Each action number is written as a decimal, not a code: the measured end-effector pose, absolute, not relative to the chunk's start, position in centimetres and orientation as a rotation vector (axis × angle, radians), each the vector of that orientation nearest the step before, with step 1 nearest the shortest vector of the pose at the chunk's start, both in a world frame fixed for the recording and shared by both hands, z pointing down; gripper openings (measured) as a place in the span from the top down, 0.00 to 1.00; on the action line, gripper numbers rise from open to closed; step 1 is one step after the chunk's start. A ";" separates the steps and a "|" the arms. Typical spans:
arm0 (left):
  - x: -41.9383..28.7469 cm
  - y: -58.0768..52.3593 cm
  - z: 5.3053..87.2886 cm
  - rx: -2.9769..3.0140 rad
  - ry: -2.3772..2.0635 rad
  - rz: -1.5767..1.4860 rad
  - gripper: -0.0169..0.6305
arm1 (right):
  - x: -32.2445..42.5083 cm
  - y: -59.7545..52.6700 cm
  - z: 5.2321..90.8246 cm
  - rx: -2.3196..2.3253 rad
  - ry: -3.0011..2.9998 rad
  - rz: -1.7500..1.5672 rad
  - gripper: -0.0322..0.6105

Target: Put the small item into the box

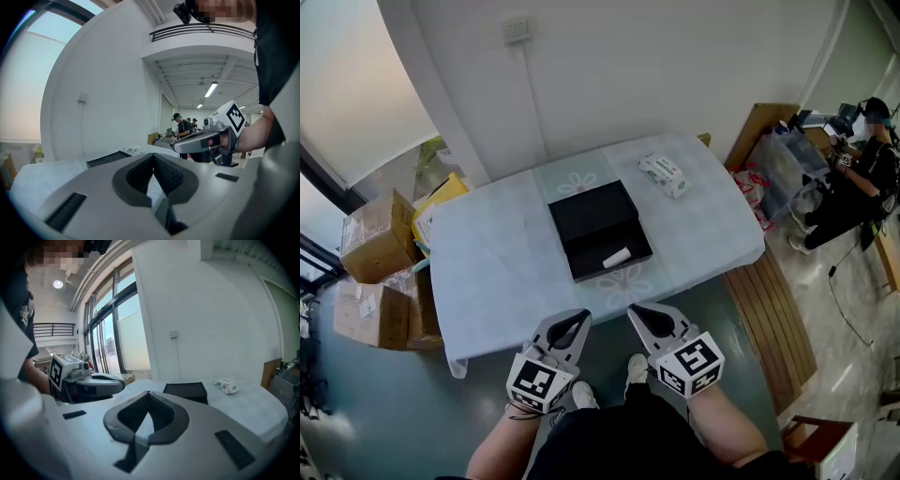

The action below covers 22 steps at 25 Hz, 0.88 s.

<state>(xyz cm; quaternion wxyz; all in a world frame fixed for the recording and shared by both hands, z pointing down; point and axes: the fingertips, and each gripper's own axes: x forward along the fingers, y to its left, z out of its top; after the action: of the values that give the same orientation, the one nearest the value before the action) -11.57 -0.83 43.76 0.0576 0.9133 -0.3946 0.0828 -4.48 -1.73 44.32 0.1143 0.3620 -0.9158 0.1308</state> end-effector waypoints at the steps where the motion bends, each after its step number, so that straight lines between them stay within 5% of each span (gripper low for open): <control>1: -11.6 -0.6 43.8 2.773 -1.189 0.250 0.96 | -4.5 -1.4 44.4 1.073 -2.681 0.385 0.94; 22: -13.2 3.9 43.6 2.796 -1.133 0.239 0.96 | -5.2 3.9 44.0 1.209 -2.653 0.380 0.94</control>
<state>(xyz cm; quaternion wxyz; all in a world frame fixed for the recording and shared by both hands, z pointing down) -13.19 3.88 43.62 0.0574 0.9224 -0.3737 0.0789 -5.25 3.86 44.02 0.1005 0.4092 -0.8977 0.1286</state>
